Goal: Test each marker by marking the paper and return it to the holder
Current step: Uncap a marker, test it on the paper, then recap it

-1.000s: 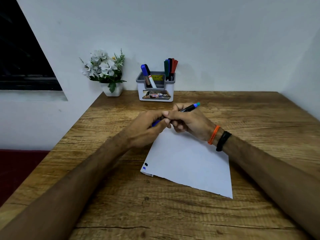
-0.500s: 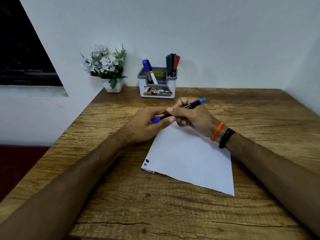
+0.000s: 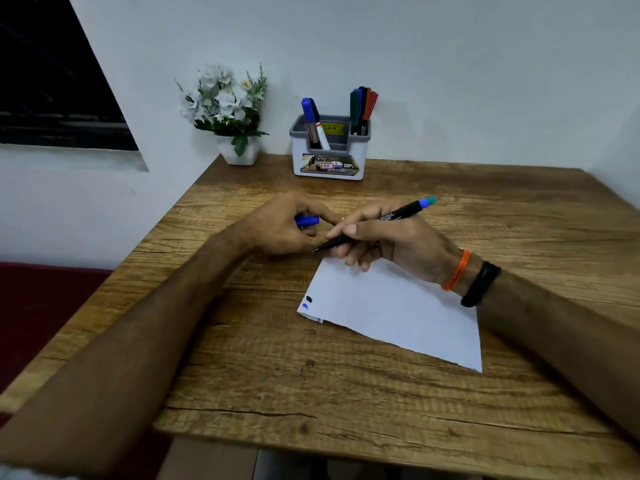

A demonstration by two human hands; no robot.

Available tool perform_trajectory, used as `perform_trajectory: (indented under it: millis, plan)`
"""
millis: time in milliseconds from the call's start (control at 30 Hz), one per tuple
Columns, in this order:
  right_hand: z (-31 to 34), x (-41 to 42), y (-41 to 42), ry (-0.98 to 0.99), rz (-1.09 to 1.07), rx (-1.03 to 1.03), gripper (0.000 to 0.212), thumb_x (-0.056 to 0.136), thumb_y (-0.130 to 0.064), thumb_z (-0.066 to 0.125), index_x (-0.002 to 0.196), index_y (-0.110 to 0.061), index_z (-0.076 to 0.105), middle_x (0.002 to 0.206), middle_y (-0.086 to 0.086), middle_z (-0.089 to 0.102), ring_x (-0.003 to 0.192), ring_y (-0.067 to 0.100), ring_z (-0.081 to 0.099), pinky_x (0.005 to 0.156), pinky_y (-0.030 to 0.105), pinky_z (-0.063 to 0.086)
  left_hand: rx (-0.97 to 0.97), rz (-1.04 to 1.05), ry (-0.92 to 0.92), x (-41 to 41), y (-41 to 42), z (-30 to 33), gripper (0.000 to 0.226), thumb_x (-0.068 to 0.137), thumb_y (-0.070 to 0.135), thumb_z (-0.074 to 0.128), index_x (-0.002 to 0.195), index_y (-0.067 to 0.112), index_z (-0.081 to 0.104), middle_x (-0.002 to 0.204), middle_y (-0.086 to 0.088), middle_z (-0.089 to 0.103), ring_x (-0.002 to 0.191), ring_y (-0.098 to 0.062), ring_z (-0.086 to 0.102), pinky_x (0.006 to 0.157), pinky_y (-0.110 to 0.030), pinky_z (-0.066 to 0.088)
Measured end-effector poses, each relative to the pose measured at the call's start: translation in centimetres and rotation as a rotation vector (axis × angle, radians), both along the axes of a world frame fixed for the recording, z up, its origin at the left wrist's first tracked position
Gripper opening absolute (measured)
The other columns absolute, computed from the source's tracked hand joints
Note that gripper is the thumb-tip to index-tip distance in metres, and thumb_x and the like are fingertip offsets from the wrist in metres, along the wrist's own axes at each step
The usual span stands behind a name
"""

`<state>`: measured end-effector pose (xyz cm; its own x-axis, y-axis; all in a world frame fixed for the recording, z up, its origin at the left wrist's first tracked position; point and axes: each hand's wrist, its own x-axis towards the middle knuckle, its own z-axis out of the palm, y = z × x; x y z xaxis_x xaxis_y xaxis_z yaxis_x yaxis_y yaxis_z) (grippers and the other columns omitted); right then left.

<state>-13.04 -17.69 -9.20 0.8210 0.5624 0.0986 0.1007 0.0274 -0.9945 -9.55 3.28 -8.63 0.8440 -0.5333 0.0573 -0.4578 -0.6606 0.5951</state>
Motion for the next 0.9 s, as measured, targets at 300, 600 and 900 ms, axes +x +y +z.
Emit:
perform_trajectory:
  millis: [300,600,900]
  plan:
    - [-0.5,-1.6,1.0,0.005,0.019,-0.083,0.015,0.086,0.001,0.061,0.095,0.005,0.073,0.074,0.016,0.071,0.057,0.018,0.068,0.054,0.026,0.057,0.086,-0.064,-0.048,0.2,-0.1,0.0,0.039,0.078,0.013,0.076,0.105,0.039,0.068,0.066,0.04,0.058,0.067,0.008,0.057,0.063,-0.013,0.044]
    - [-1.2,-2.4,1.4,-0.108,-0.037,-0.211,0.01,0.087,0.005,0.066,0.094,0.007,0.073,0.068,0.01,0.071,0.054,0.015,0.067,0.053,0.026,0.056,0.124,-0.171,0.125,0.8,0.6,0.5,0.061,0.067,0.026,0.086,0.124,0.032,0.063,0.062,0.008,0.053,0.055,-0.005,0.048,0.06,-0.017,0.04]
    - [-1.4,-2.6,1.7,-0.136,-0.061,-0.262,0.008,0.085,0.002,0.07,0.091,0.002,0.076,0.066,0.007,0.073,0.052,0.012,0.067,0.052,0.024,0.055,0.142,-0.18,0.163,1.1,0.8,0.6,0.074,0.058,0.041,0.084,0.128,0.034,0.06,0.06,0.015,0.053,0.056,-0.001,0.046,0.063,-0.022,0.037]
